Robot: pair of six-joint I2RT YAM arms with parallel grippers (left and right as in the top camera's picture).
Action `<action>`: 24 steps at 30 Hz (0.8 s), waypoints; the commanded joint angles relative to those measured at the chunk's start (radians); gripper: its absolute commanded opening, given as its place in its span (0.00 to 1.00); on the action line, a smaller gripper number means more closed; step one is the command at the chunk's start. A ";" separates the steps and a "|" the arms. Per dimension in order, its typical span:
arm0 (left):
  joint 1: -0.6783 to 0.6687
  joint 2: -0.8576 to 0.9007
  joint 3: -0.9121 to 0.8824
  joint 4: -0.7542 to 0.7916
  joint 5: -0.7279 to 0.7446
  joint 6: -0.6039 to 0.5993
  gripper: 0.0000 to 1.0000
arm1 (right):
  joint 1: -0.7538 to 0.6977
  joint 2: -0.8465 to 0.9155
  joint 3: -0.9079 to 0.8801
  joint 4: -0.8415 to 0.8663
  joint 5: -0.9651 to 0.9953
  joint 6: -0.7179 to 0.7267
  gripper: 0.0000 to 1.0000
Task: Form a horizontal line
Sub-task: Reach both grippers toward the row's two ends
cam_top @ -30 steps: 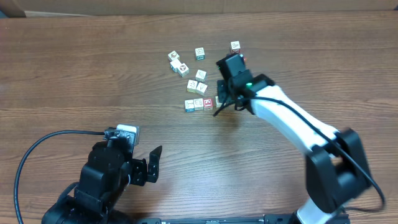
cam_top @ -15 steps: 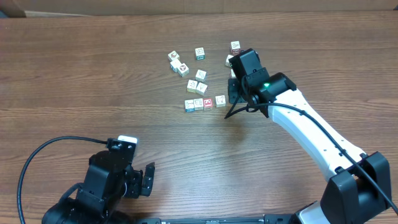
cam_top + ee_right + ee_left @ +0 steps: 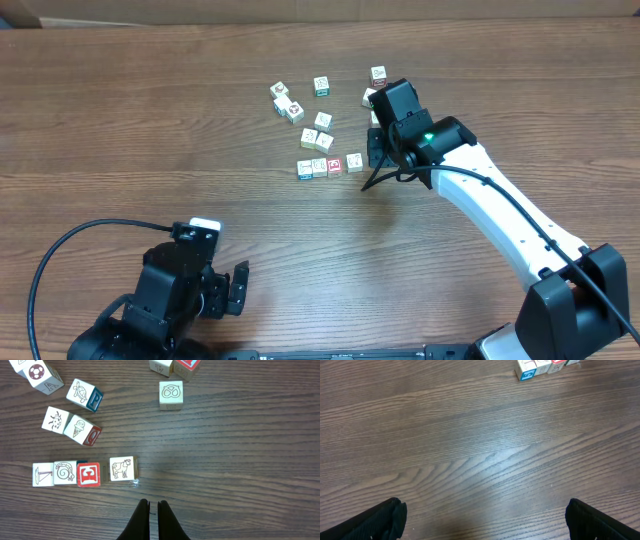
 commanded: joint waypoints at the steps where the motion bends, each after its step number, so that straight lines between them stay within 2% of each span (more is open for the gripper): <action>1: -0.006 -0.007 -0.003 0.003 -0.012 0.022 0.99 | -0.003 -0.004 0.004 0.003 -0.004 0.008 0.04; 3: -0.006 -0.006 -0.003 0.055 -0.005 0.017 1.00 | -0.003 -0.004 0.004 0.007 -0.004 0.008 0.04; 8: -0.006 -0.005 -0.003 0.273 0.224 -0.129 0.99 | -0.025 -0.004 0.004 0.011 -0.004 0.008 0.04; 12: -0.006 0.015 -0.006 0.424 0.225 -0.136 1.00 | -0.056 -0.004 0.004 0.011 -0.012 0.003 0.04; 14: -0.006 0.049 -0.011 0.497 0.222 -0.102 1.00 | -0.070 -0.003 0.004 0.019 -0.051 -0.028 0.04; 16: -0.005 0.117 -0.012 0.550 0.203 -0.084 1.00 | -0.082 -0.002 0.004 0.028 -0.066 -0.037 0.04; 19: 0.016 0.290 -0.010 0.602 0.187 -0.125 1.00 | -0.096 0.003 0.004 0.036 -0.076 -0.038 0.04; 22: 0.066 0.478 0.019 0.638 0.274 -0.132 1.00 | -0.103 0.011 0.004 0.034 -0.076 -0.039 0.04; 24: 0.114 0.602 0.060 0.666 0.386 -0.132 1.00 | -0.108 0.019 0.004 0.029 -0.076 -0.042 0.04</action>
